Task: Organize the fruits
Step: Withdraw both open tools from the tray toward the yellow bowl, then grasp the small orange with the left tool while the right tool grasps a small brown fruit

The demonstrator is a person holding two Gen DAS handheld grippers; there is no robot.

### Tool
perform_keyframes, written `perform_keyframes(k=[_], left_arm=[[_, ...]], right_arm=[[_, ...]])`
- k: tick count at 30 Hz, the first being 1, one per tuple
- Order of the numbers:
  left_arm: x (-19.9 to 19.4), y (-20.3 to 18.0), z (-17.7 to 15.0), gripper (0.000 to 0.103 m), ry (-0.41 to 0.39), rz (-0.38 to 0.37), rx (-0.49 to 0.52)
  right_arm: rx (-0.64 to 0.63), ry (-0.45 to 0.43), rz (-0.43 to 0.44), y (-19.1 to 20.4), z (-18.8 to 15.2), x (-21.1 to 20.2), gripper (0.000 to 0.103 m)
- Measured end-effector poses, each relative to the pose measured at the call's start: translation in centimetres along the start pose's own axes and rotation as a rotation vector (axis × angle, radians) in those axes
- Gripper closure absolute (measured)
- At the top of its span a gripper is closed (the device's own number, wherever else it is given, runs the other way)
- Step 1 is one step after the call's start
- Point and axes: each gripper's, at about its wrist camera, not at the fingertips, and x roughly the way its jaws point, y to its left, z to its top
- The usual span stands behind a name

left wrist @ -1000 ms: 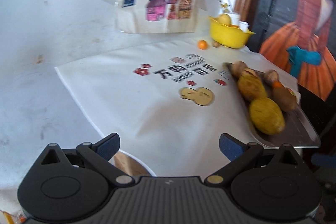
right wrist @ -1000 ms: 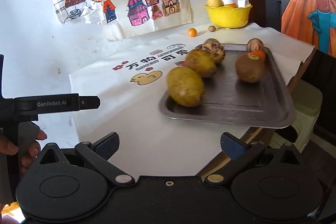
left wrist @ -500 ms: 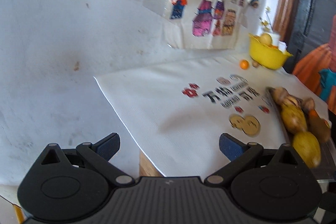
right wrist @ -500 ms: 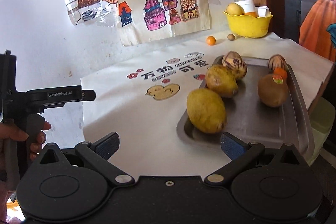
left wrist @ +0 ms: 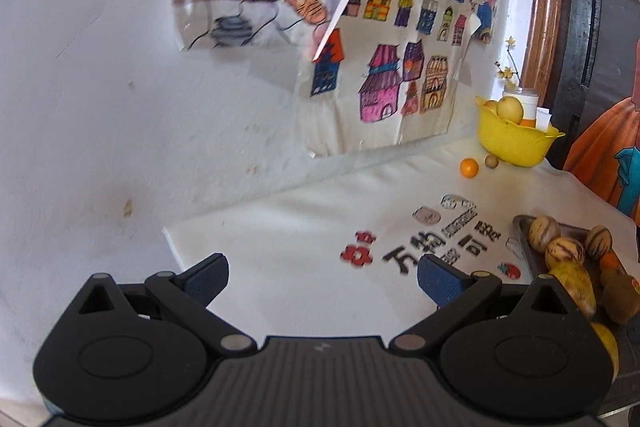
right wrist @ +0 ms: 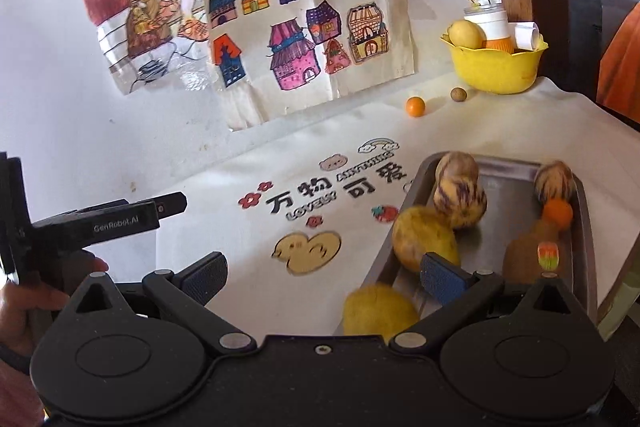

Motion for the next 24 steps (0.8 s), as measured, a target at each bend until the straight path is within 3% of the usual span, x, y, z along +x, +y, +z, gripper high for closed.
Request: perform_keyframes(k=[7,15,24], left_arm=[[1.9,-1.6,1.4,0.000,-0.002,-0.048,0.072],[4.3,-2.8,2.3,0.000,0.029,-0.106,0.112],[8.1,-6.0,5.4,0.000,0.021,-0.188,0.228]], right_arm=[[-0.050,0.008,-0.055,-0.2,4.3,0.8,0.001],[-0.093,-0.052,-0.118,-1.6,9.8,1.0,0.001],[-0.024,-0.015,-0.167,-5.4,16.5,4.3,0.001]])
